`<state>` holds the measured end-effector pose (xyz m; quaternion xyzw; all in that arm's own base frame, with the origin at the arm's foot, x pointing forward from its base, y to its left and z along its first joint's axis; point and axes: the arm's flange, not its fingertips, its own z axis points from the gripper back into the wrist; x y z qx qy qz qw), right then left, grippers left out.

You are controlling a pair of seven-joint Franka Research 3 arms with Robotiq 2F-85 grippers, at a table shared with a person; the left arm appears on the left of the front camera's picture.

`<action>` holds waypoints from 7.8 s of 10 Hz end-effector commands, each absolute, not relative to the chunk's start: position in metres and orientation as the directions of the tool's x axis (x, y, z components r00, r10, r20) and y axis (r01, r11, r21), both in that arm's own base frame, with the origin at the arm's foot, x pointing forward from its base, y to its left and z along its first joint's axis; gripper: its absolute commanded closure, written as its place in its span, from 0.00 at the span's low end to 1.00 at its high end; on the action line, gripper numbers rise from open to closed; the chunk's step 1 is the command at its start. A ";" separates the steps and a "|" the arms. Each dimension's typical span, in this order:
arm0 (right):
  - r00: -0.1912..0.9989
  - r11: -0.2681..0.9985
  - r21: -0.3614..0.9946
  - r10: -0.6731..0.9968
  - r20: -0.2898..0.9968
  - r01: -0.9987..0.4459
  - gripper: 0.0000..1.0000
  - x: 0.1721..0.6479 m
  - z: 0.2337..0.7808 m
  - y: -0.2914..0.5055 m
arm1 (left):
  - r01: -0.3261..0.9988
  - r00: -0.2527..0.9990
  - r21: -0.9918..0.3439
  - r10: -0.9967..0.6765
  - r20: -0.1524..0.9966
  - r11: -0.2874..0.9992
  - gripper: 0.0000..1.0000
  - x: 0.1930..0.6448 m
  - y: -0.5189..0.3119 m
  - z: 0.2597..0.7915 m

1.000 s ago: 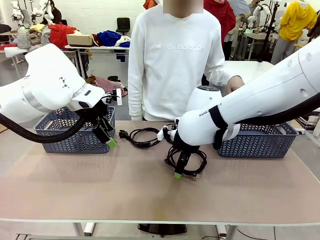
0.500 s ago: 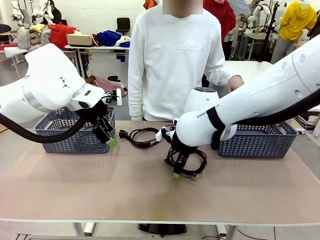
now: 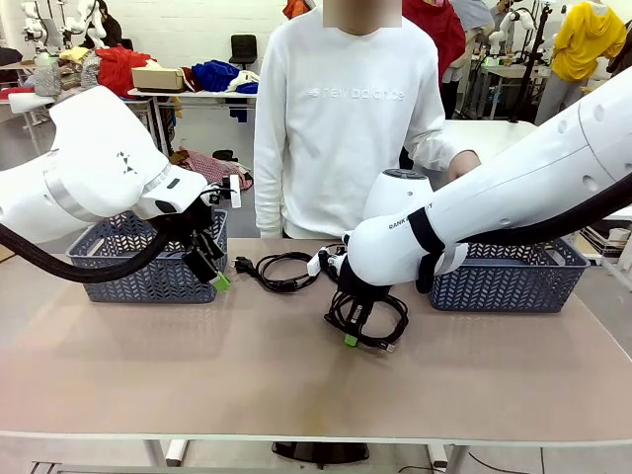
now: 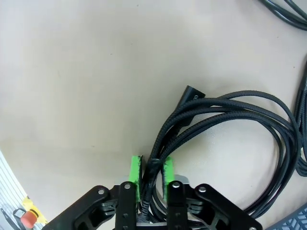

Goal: Organize the cables according to human instructions.
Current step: Pick up a bundle of cables and place it in the basket indicated by the human.

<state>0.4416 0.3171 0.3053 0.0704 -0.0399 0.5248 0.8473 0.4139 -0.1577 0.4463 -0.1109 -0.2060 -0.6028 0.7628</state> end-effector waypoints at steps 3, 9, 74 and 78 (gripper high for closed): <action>0.466 0.457 0.102 0.878 0.107 -0.884 1.00 0.435 0.312 0.319 | 0.966 0.195 0.067 -0.875 0.443 0.249 0.00 0.416 -0.157 0.448; 0.303 0.303 0.015 0.948 0.099 -0.953 1.00 0.404 0.408 0.286 | 0.966 0.195 0.067 -0.875 0.443 0.249 0.00 0.416 -0.157 0.448; 0.468 0.531 -0.002 0.748 0.471 -0.847 0.00 0.390 0.455 0.158 | 0.966 0.195 0.067 -0.875 0.443 0.249 0.00 0.416 -0.157 0.448; 0.468 0.531 -0.002 0.748 0.471 -0.847 0.00 0.390 0.455 0.158 | 0.966 0.195 0.067 -0.875 0.443 0.249 0.00 0.416 -0.157 0.448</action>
